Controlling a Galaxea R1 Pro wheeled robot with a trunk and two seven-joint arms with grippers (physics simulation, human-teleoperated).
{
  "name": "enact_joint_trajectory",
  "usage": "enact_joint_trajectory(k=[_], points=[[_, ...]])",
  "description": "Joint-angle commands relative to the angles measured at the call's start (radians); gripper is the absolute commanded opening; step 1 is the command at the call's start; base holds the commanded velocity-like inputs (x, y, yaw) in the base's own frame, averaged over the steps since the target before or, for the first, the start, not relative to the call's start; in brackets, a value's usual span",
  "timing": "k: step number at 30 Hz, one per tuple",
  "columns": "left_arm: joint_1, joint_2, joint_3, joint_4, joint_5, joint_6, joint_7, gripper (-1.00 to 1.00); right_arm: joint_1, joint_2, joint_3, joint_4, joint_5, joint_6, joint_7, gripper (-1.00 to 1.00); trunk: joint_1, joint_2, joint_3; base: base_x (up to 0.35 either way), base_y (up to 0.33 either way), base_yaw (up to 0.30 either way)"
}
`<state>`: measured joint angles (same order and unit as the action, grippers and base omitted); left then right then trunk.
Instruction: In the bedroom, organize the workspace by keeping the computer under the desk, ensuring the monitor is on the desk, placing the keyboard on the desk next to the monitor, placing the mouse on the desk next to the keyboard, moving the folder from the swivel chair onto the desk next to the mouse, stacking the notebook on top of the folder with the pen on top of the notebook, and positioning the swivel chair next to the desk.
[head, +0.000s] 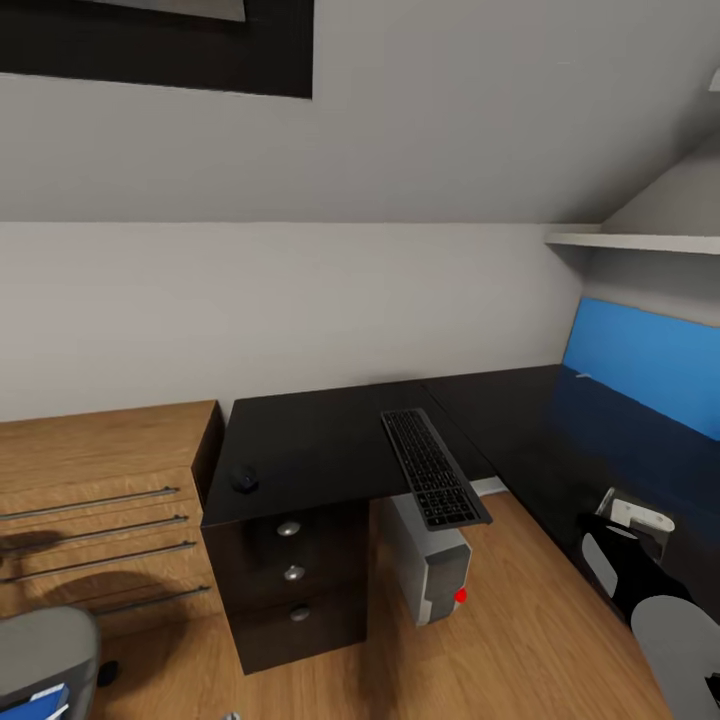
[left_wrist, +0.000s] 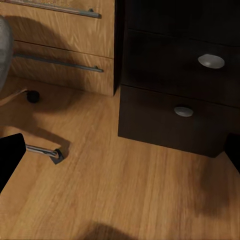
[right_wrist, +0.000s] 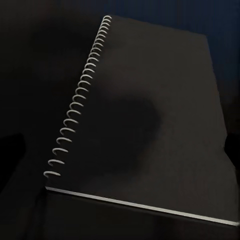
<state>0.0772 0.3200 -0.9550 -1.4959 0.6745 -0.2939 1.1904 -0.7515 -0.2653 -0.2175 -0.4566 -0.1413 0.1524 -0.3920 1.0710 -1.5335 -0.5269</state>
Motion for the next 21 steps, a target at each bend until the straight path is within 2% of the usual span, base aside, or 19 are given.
enact_joint_trajectory(k=[1, 6, 14, 21], points=[[-0.001, 0.001, -0.001, -0.001, 0.005, -0.005, 0.001, 1.00, 0.000, 0.000, 0.001, -0.002, -0.007, 0.004, -0.004, 1.00, -0.004, 0.007, 0.002, 0.000, 0.000, 0.000], [-0.001, -0.001, -0.001, 0.013, 0.005, -0.005, 0.001, 1.00, 0.000, 0.000, 0.001, -0.003, -0.008, 0.004, -0.004, 1.00, -0.023, 0.042, 0.018, 0.000, 0.000, 0.000], [-0.001, -0.002, -0.002, 0.021, 0.004, -0.005, 0.000, 1.00, 0.000, 0.000, 0.000, -0.010, -0.007, 0.000, -0.005, 1.00, -0.023, 0.042, 0.018, 0.000, 0.000, 0.000], [-0.001, -0.002, -0.003, 0.026, 0.004, -0.005, 0.000, 1.00, 0.000, 0.001, -0.003, -0.062, -0.010, 0.002, -0.006, 1.00, -0.023, 0.042, 0.018, 0.000, 0.000, 0.000]])
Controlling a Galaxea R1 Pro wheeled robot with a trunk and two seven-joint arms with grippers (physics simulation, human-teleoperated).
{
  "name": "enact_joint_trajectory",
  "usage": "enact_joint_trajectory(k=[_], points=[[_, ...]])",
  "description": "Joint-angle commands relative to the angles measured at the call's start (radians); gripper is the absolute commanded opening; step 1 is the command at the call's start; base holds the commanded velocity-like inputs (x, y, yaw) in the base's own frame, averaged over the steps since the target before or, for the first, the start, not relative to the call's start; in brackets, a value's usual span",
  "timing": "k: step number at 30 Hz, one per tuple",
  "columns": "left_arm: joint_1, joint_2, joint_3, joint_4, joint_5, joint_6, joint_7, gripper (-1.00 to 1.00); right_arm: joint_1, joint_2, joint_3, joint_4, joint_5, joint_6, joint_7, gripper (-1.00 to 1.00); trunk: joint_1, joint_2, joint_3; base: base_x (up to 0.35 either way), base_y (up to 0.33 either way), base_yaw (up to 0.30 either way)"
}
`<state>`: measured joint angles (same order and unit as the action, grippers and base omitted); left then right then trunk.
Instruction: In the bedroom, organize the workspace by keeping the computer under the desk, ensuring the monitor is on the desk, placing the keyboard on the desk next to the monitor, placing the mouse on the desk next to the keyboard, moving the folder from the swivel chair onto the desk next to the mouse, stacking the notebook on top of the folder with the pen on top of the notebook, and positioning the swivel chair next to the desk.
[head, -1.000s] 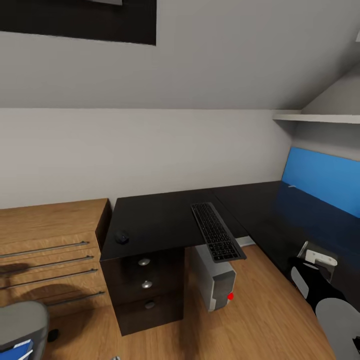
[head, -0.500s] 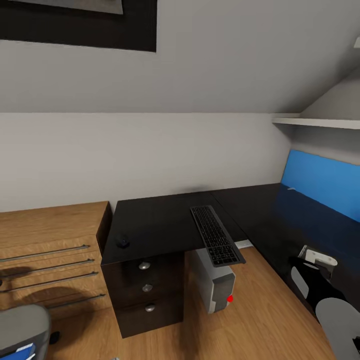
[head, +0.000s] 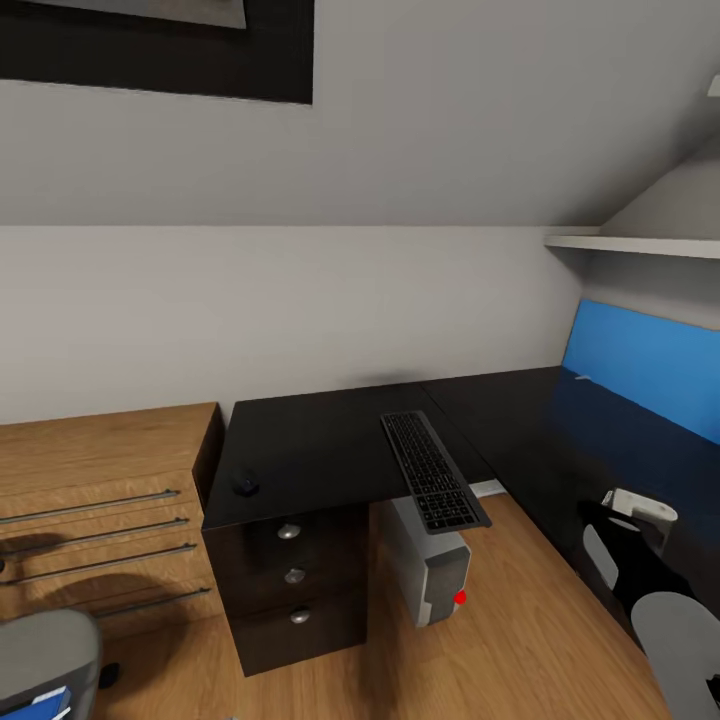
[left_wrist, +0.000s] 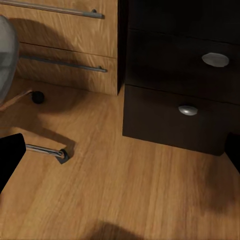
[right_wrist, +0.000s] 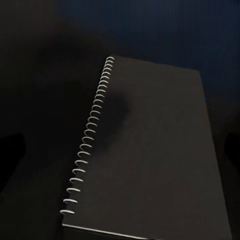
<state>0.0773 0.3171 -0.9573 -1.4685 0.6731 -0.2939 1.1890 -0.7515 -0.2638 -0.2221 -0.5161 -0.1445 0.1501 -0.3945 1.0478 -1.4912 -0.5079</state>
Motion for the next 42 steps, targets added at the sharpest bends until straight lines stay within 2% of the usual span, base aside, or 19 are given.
enact_joint_trajectory(k=[1, 8, 23, 26, 35, 38, 42], points=[[-0.001, 0.001, -0.001, -0.001, 0.005, -0.005, 0.001, 1.00, 0.000, 0.000, 0.001, -0.007, -0.008, 0.005, -0.004, 1.00, 0.000, -0.001, -0.001, 0.000, 0.000, 0.000], [-0.001, -0.001, -0.003, 0.028, 0.005, -0.004, 0.001, 1.00, 0.000, 0.002, 0.001, -0.026, -0.009, 0.007, -0.004, 1.00, 0.000, -0.001, -0.001, 0.052, 0.000, 0.000], [-0.001, -0.015, -0.003, 0.050, 0.004, -0.004, 0.001, 1.00, 0.000, 0.002, 0.001, -0.027, -0.009, 0.008, -0.004, 1.00, 0.000, -0.001, -0.001, 0.256, 0.000, 0.000], [-0.001, -0.023, -0.001, 0.051, 0.004, -0.004, 0.002, 1.00, 0.000, 0.002, 0.001, -0.027, -0.007, 0.008, -0.004, 1.00, 0.000, -0.001, -0.001, 0.070, 0.000, 0.000], [-0.001, -0.025, -0.001, 0.054, 0.004, -0.002, 0.001, 1.00, 0.000, 0.002, 0.001, -0.027, -0.009, 0.013, -0.005, 1.00, 0.000, -0.001, -0.001, 0.008, 0.000, 0.000], [-0.001, -0.026, 0.000, 0.064, 0.004, -0.002, 0.001, 1.00, 0.000, 0.002, 0.001, -0.031, -0.010, 0.061, -0.006, 1.00, 0.000, -0.001, -0.001, 0.035, -0.037, 0.000], [-0.001, -0.026, 0.001, 0.065, 0.005, -0.004, 0.001, 1.00, 0.000, 0.002, 0.001, -0.031, -0.010, 0.063, -0.005, 1.00, 0.000, -0.001, -0.001, 0.032, -0.036, 0.000]])
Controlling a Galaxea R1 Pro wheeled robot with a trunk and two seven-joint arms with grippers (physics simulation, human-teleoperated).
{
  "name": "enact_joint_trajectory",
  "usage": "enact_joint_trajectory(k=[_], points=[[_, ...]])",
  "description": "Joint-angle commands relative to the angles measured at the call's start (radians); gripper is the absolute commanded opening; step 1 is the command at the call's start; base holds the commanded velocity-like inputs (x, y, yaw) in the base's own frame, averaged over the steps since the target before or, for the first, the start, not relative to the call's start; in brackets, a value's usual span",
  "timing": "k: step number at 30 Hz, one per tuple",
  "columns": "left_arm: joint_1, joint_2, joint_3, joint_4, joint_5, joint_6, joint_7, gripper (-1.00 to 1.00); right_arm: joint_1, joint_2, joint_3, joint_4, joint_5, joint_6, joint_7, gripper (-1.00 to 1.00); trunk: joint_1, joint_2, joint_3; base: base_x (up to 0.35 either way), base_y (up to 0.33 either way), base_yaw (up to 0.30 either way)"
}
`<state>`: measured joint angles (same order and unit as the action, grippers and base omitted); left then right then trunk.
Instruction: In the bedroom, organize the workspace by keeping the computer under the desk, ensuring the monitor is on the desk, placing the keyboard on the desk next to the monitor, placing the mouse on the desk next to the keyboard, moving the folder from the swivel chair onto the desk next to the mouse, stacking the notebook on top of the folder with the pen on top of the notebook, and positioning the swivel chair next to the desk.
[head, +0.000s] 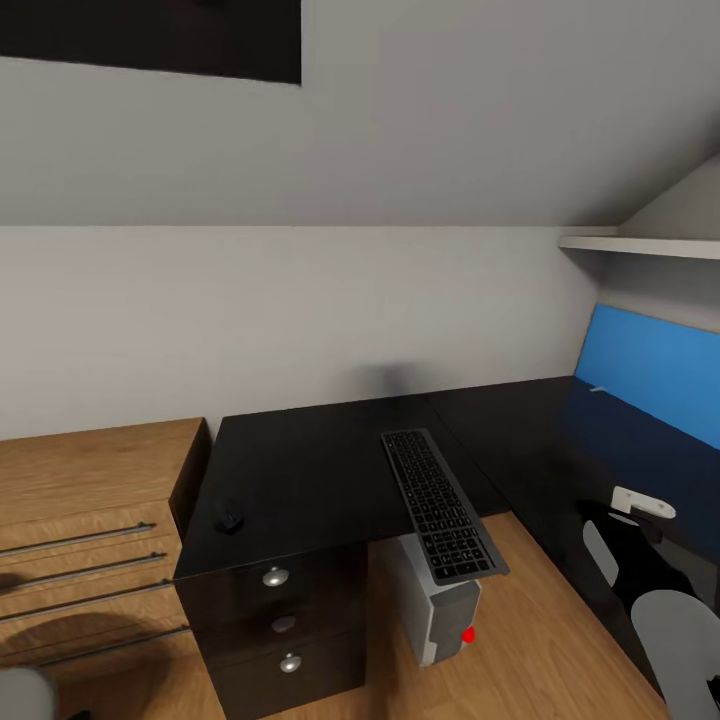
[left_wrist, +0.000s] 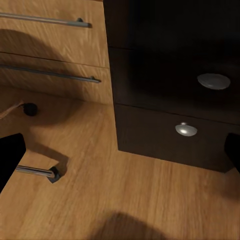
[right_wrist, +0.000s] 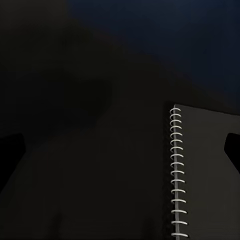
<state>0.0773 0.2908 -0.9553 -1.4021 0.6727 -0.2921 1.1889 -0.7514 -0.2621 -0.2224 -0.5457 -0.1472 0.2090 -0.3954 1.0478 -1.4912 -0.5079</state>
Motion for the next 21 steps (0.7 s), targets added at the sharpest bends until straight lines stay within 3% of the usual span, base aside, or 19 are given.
enact_joint_trajectory(k=[1, 21], points=[[-0.001, 0.001, -0.001, -0.001, 0.005, -0.005, 0.001, 1.00, 0.000, 0.000, 0.001, -0.002, -0.008, 0.004, -0.004, 1.00, 0.000, -0.001, -0.001, 0.004, -0.005, 0.000], [-0.001, 0.001, 0.003, 0.000, 0.005, -0.005, 0.001, 1.00, 0.000, 0.000, 0.001, -0.001, -0.006, 0.001, -0.003, 1.00, 0.000, -0.001, -0.001, 0.016, -0.150, 0.000]])
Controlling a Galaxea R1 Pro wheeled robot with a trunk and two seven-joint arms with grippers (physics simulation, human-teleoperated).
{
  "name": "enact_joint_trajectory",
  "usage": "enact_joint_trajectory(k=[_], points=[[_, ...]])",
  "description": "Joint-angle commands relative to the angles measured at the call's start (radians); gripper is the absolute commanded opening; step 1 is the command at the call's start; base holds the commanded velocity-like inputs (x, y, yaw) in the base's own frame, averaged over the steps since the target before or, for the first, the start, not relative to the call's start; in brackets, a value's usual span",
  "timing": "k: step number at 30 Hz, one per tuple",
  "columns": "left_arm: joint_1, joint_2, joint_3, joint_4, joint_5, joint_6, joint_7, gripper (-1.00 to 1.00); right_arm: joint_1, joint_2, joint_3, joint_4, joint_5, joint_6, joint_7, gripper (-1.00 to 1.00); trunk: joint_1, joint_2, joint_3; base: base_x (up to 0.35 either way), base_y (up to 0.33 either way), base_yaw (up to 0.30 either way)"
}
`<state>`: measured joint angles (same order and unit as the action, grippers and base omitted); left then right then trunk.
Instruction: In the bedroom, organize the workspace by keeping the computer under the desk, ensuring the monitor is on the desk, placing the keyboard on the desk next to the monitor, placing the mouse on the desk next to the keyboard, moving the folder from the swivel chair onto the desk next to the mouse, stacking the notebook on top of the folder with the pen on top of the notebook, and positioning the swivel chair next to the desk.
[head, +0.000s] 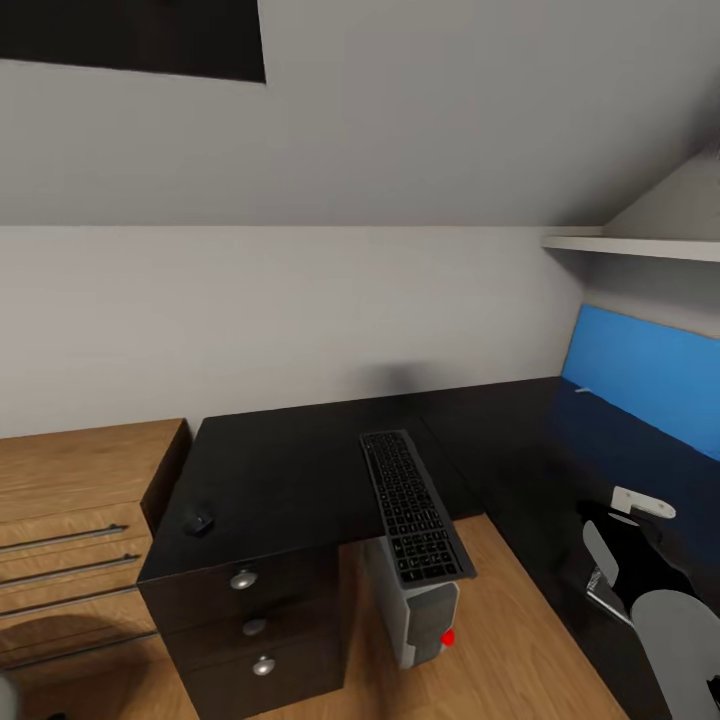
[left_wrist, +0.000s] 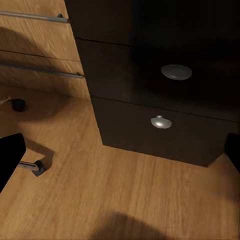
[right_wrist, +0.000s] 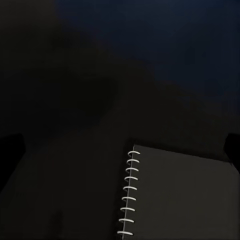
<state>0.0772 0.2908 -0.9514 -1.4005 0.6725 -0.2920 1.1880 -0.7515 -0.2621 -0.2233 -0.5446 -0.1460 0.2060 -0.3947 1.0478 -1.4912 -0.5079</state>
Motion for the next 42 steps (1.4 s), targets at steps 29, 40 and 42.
enact_joint_trajectory(k=[29, 40, 42], points=[[-0.001, -0.034, 0.224, 0.202, 0.008, 0.000, -0.120, 1.00, 0.000, -0.004, 0.001, 0.000, -0.005, 0.009, 0.001, 1.00, 0.000, -0.001, -0.001, 0.005, -0.012, 0.000], [-0.002, -0.036, 0.227, 0.230, 0.016, 0.012, -0.136, 1.00, -0.029, -0.023, -0.001, 0.002, -0.007, 0.065, 0.002, 1.00, 0.000, -0.001, -0.001, 0.000, 0.000, 0.000], [-0.002, -0.036, 0.227, 0.231, 0.028, 0.015, -0.154, 1.00, -0.046, -0.027, -0.001, 0.004, -0.006, 0.070, 0.002, 1.00, 0.000, -0.001, -0.001, 0.000, 0.000, 0.000]])
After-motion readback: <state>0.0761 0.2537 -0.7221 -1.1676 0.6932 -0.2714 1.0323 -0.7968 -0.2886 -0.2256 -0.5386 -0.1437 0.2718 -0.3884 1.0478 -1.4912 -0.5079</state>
